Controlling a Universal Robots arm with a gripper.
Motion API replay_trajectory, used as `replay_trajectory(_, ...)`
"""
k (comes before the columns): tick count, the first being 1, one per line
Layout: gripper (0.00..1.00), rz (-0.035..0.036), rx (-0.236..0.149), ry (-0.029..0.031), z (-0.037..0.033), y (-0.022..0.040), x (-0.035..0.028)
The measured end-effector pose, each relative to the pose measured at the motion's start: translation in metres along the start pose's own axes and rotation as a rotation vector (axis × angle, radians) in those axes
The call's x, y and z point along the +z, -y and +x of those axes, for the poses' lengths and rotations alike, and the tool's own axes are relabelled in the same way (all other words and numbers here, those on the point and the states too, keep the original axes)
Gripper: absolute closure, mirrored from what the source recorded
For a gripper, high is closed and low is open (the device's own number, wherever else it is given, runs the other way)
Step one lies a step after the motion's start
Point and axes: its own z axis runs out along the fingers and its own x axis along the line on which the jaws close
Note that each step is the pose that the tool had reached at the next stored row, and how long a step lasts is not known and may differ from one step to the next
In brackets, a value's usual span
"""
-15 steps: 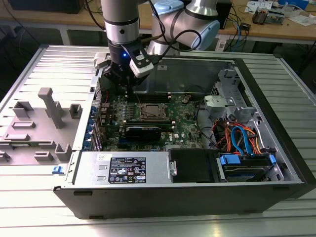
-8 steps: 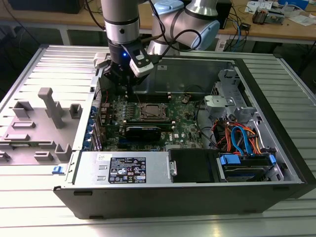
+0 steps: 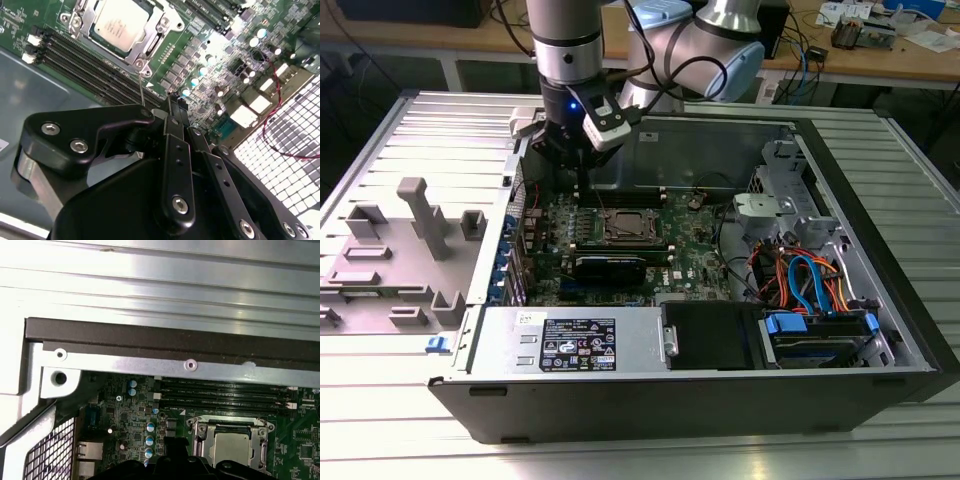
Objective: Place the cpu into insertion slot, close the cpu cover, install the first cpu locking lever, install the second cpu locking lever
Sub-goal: 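Install the first cpu locking lever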
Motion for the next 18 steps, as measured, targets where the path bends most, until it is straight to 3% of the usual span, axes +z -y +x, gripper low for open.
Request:
replay_trajectory(5, 0.89, 0.0001, 0.0, -0.0001, -0.0012, -0.0044, 0.0002)
replay_trajectory(9, 0.89, 0.0001, 0.0, -0.0001, -0.0081, -0.0051, 0.0011)
replay_trajectory(12, 0.89, 0.0001, 0.0, -0.0001, -0.0177, -0.0049, 0.0018)
replay_trajectory(14, 0.89, 0.0001, 0.0, -0.0001, -0.0286, -0.0041, 0.0028)
replay_trajectory(18, 0.89, 0.0001, 0.0, 0.0, -0.0385, -0.0034, 0.0037)
